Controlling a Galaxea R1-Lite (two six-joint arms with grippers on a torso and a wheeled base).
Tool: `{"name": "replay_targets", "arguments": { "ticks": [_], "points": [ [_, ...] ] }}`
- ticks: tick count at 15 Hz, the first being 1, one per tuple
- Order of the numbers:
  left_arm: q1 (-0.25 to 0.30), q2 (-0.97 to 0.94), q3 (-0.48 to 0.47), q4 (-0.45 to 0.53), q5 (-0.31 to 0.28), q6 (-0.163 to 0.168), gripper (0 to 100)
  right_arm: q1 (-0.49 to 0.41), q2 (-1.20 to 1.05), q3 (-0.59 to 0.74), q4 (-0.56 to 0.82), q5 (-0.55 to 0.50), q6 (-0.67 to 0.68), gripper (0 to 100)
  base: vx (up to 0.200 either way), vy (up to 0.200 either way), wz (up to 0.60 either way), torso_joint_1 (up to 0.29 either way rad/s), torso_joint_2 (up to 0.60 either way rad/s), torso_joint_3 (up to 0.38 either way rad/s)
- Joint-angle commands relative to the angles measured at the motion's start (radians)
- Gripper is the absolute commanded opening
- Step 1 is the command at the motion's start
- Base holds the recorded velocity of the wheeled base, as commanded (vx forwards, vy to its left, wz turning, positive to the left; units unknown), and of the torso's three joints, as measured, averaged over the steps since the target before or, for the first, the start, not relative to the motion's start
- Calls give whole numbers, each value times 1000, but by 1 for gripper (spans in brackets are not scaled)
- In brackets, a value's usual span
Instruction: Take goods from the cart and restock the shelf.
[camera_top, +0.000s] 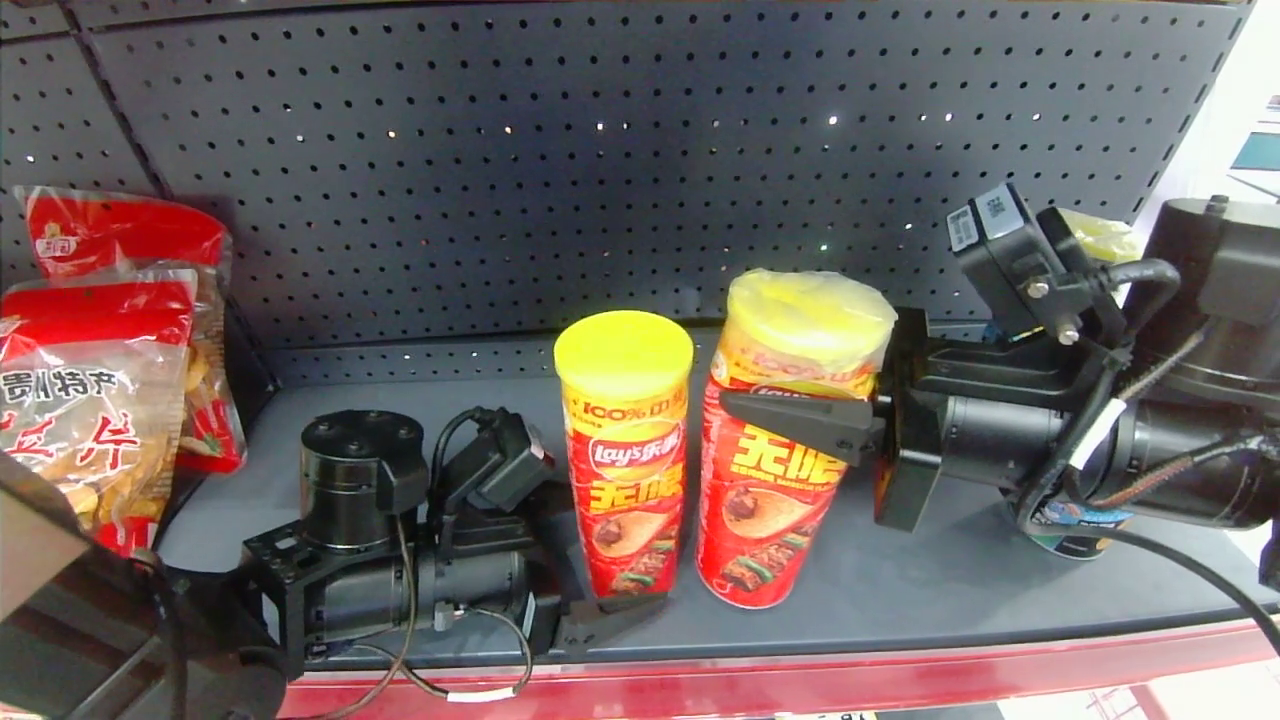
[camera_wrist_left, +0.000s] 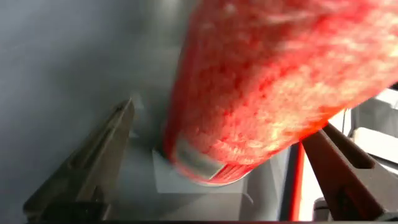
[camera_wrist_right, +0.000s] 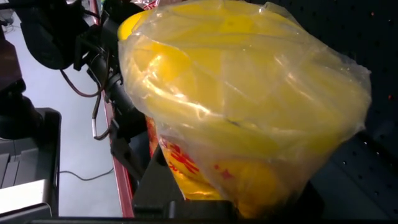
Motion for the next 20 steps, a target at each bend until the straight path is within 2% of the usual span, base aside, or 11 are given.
{"name": "replay_targets", "arguments": {
  "ticks": [1,2,6,8,10,11,12,14,15,17,20],
  "points": [
    [14,-36,23,-2,6,0,100,1,2,1,0,0,-1,0,0,0,0,0,0,0],
    [14,-37,25,-2,6,0,100,1,2,1,0,0,-1,0,0,0,0,0,0,0],
    [14,-312,199,0,4,-7,100,1,15,3,-3,2,-1,0,0,0,0,0,0,0],
    [20,-418,229,0,8,-8,100,1,21,7,-6,0,-1,0,0,0,0,0,0,0],
    [141,-533,291,2,12,-33,100,1,26,1,-6,-1,1,0,0,0,0,0,0,0],
    [165,-567,316,6,12,-33,100,-1,31,0,-6,-1,1,0,0,0,0,0,0,0],
    [264,-692,388,29,12,-33,100,-10,34,-7,-5,-1,1,0,0,0,0,0,0,0],
    [408,-849,434,72,17,-34,100,-51,34,-14,-5,0,1,0,0,0,0,0,0,0],
    [478,-922,440,109,15,-34,100,-84,34,-19,-3,2,-1,0,0,0,0,0,0,0],
    [518,-1094,457,258,58,-34,100,-123,43,-36,0,8,-1,0,0,0,0,0,0,0],
    [518,-1449,452,684,210,-36,100,-153,74,-85,0,10,-1,0,0,0,0,0,0,0]
  ]
}}
